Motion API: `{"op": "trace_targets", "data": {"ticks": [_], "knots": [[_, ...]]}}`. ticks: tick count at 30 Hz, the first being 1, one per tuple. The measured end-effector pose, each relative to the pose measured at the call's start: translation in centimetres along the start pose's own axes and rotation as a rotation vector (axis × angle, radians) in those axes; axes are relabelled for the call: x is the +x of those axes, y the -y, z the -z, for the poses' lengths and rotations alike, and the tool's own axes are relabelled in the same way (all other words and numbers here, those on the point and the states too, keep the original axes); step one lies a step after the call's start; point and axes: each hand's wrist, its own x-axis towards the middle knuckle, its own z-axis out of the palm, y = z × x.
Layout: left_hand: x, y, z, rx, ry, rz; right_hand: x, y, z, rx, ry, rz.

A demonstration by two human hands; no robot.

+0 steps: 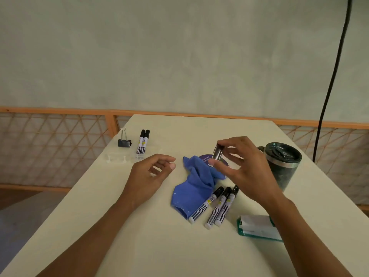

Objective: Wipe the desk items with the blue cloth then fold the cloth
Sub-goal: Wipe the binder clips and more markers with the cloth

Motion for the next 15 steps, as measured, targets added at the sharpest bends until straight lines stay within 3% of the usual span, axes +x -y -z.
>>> {"op": "trace_targets", "data": {"ticks": [9, 15], "knots": [[-0.1, -1.4, 0.7, -0.266, 0.158, 0.116, -2.2, 2.4, -5.0, -0.032, 0.042, 0.204], [-0.1, -1.4, 1.2, -0.356, 0.121, 0.147, -2.7, 1.9, -5.3, 0.035, 0.067, 0.18]]}}
